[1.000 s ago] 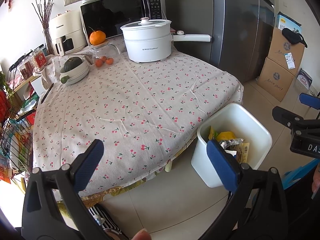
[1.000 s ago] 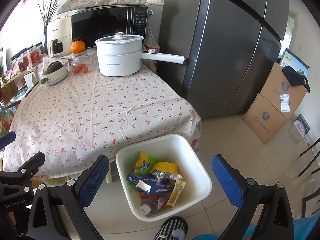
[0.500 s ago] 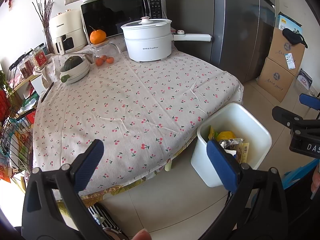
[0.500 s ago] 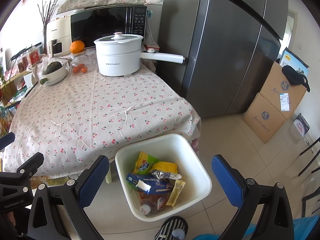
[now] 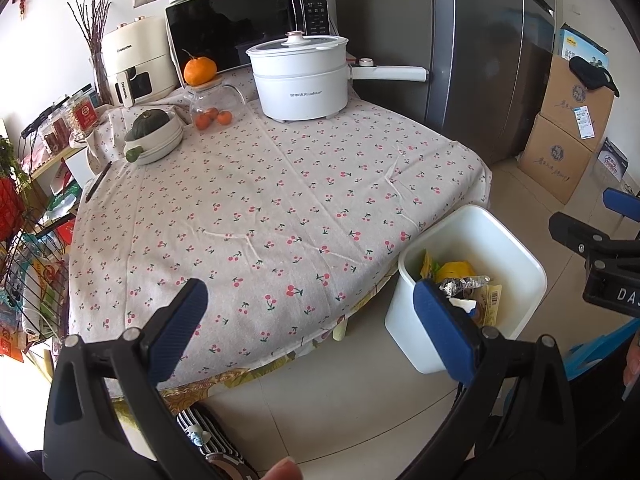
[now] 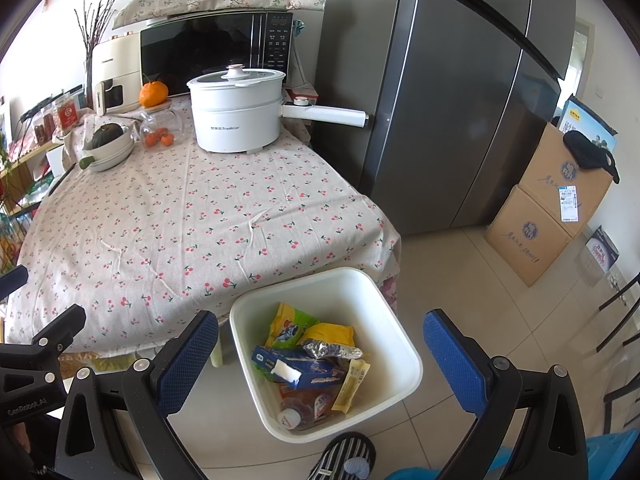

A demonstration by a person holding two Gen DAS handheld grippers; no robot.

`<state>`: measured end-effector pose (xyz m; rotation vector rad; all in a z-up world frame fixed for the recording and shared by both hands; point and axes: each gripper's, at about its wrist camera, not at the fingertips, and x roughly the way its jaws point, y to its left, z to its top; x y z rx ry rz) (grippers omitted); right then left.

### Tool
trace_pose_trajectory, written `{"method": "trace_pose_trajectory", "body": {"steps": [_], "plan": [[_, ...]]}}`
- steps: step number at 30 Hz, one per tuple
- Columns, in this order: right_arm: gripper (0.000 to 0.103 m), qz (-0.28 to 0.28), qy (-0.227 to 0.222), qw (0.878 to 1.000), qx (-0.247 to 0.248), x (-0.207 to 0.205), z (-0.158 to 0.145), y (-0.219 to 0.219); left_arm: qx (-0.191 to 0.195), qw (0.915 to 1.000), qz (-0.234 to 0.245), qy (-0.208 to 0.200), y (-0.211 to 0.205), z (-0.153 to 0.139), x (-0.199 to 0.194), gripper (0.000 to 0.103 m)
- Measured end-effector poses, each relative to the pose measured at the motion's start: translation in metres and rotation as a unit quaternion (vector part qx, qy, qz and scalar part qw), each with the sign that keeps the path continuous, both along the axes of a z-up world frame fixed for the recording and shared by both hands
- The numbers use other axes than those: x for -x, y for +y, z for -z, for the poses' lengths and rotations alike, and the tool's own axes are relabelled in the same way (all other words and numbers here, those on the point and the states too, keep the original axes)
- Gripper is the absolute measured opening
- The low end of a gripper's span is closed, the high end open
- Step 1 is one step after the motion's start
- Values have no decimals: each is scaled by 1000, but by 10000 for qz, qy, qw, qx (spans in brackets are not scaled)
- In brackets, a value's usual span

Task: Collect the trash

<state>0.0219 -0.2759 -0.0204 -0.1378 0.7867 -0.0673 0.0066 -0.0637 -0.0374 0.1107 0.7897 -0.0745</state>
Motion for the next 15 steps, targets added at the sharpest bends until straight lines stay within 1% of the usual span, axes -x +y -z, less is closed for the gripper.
{"method": "trace_pose_trajectory", "body": {"steps": [9,13,15], "plan": [[103,-1,-1,10000,-3,0,0,0,22,10000,-30,49,0,1,-1,102],[103,-12,-6,10000,-11,0,0,0,126,9998,15,159,2,1,-3,102],[103,-81,-20,9999,-69,0,-1,1,175,9995,55,241,7,-4,-7,102]]}}
